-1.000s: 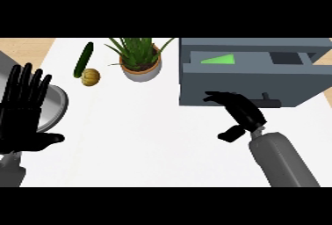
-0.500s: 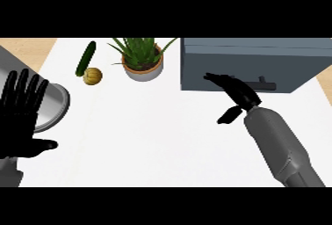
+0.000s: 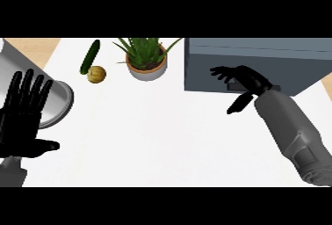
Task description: Pick up the cup, place it into the drawer and close the drawer
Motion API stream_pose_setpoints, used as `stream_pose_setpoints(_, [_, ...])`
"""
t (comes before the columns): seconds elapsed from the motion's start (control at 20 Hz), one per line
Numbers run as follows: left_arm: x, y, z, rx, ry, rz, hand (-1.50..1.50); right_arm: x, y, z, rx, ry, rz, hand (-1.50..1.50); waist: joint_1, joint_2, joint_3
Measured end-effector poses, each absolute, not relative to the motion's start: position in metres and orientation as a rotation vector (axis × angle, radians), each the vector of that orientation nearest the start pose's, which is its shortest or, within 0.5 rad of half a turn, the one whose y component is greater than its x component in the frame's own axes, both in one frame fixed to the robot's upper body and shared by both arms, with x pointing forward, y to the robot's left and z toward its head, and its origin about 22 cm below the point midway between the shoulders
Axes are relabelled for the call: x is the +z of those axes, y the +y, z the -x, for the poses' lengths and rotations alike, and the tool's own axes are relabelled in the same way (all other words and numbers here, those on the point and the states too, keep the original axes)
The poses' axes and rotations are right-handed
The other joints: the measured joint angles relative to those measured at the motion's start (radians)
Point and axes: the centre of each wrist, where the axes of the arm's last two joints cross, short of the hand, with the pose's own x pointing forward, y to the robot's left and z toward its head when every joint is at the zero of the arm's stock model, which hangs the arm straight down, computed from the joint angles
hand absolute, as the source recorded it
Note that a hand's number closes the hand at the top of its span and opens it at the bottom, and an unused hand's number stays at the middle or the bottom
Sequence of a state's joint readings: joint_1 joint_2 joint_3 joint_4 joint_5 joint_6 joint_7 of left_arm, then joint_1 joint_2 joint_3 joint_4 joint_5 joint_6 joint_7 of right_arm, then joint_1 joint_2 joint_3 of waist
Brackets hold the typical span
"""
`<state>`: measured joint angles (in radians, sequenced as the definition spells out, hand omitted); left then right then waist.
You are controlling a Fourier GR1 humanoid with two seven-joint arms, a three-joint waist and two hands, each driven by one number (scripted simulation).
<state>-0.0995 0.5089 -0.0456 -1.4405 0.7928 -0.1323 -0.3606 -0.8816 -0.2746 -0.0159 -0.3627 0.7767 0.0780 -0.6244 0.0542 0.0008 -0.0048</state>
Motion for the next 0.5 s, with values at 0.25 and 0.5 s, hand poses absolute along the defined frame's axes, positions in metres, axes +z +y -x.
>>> stream_pose_setpoints(0.25, [0.047, 0.338, -0.274, 0.154, -1.890, 0.322, -1.50, 0.020, -0.263, -0.422, 1.237, -1.572, 0.252, -1.50, 0.012, 0.001, -0.002])
stream_pose_setpoints(0.5, [0.048, 0.333, -0.275, 0.143, -1.895, 0.315, -1.50, 0.019, -0.270, -0.422, 1.244, -1.563, 0.220, -1.50, 0.021, -0.002, -0.003])
